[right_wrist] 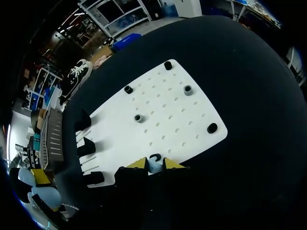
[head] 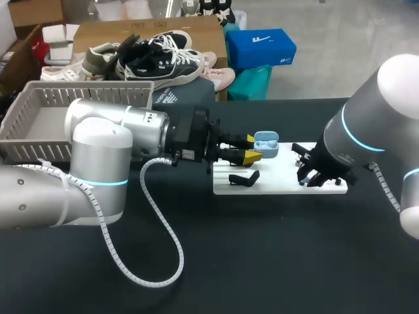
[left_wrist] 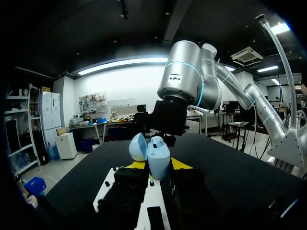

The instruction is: Pick up each earbud case from the left stands, insert the matching earbuds, close the lid, and place the case in the box.

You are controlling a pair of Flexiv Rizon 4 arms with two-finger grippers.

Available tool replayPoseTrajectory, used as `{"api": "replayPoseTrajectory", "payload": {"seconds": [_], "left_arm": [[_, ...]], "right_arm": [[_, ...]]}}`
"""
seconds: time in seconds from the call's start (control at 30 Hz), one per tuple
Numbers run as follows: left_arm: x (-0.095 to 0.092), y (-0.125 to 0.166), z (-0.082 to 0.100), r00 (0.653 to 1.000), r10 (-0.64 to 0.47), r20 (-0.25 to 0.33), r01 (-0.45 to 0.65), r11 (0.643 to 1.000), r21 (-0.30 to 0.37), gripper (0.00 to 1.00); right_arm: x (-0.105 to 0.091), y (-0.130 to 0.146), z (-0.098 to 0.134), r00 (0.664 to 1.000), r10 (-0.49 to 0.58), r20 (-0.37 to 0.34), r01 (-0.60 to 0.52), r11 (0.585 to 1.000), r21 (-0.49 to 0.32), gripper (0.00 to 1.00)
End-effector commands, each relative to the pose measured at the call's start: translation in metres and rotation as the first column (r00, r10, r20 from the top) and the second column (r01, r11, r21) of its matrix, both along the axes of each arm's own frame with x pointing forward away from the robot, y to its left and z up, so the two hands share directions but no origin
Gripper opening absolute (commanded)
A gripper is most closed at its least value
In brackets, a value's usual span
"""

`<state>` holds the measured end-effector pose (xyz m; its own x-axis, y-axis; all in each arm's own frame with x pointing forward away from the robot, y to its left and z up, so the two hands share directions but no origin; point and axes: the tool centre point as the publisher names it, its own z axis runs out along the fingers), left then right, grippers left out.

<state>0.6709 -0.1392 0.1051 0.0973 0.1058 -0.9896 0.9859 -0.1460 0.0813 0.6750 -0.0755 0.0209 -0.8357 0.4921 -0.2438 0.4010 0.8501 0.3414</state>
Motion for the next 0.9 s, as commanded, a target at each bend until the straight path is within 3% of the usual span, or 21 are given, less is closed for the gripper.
{"api": "replayPoseTrajectory", "payload": {"seconds": [0.03,0.57,0.8,0.9], "left_arm": [[0.0,0.0,-0.001,1.0,0.002,0.002,-0.002,1.0,-0.002,0.0],[0.0,0.0,-0.001,1.0,0.002,0.002,-0.002,1.0,-0.002,0.0],[0.0,0.0,-0.001,1.0,0.002,0.002,-0.002,1.0,-0.002,0.0],[0.0,0.0,-0.001,1.0,0.002,0.002,-0.002,1.0,-0.002,0.0]], "right_arm": [[0.003,0.002,-0.002,1.0,0.001,-0.003,-0.001,1.0,-0.001,0.0],[-0.008,-0.007,0.023,0.999,-0.006,0.042,0.005,0.999,0.039,0.0],[-0.022,-0.02,0.052,0.996,-0.017,0.084,0.013,0.999,0.045,0.0],[-0.028,-0.024,0.078,0.993,0.013,0.114,-0.016,1.0,0.026,0.0]]}}
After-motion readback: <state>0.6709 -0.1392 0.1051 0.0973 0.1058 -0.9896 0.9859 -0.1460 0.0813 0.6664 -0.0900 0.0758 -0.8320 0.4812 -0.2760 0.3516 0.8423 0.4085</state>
